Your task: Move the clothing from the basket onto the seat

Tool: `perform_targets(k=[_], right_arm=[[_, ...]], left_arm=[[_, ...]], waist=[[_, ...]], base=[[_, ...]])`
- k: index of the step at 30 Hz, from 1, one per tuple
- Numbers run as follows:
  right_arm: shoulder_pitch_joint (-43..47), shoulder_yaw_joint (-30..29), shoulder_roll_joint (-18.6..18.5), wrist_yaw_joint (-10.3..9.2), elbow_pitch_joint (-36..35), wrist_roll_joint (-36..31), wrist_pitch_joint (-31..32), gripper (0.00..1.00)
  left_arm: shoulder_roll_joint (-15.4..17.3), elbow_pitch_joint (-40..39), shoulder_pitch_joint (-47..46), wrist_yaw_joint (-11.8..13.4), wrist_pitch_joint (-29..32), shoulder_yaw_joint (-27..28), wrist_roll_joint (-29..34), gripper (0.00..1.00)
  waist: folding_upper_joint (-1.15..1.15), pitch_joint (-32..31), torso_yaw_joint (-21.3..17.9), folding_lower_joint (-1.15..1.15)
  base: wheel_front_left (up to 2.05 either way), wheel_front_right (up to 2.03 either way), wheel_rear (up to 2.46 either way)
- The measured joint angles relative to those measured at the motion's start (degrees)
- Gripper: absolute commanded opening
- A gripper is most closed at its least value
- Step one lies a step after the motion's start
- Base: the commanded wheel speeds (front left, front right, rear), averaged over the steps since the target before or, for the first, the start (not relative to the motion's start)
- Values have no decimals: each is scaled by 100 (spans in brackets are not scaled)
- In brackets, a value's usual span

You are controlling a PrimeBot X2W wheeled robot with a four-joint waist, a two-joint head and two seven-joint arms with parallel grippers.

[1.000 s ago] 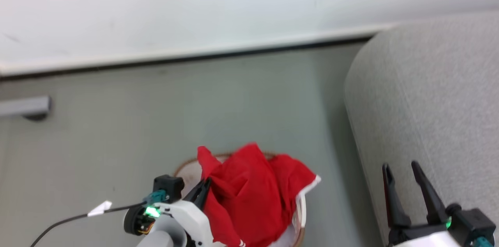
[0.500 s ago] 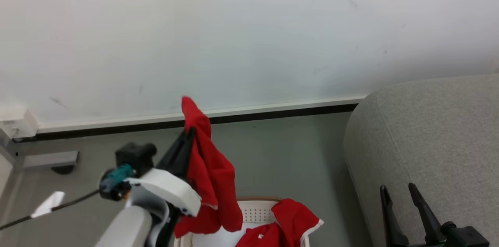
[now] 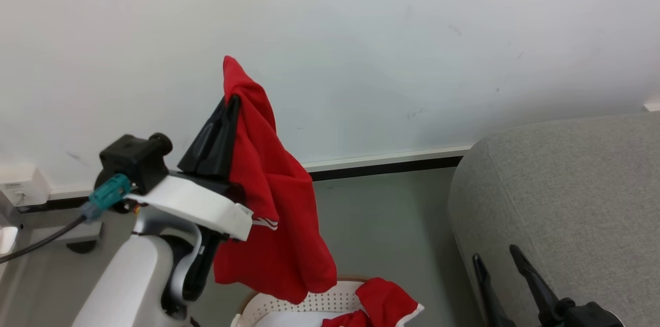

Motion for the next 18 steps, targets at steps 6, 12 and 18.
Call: perform_targets(k=[6, 12, 18], right_arm=[[-232, 681, -252, 0, -254, -5, 40, 100], [-849, 1648, -480, 0, -528, 11, 365, 100], [-1624, 2335, -366, 1, -256, -86, 449, 100]], left_arm=[[44, -140, -159, 31, 148, -90, 77, 0], [-27, -194, -231, 64, 222, -204, 85, 0], [-76, -203, -230, 97, 227, -304, 104, 0]], waist=[[0, -31, -29, 1], [-1, -48, -15, 1], [-1, -61, -6, 1]], base=[[0, 0, 0], [0, 0, 0], [0, 0, 0]])
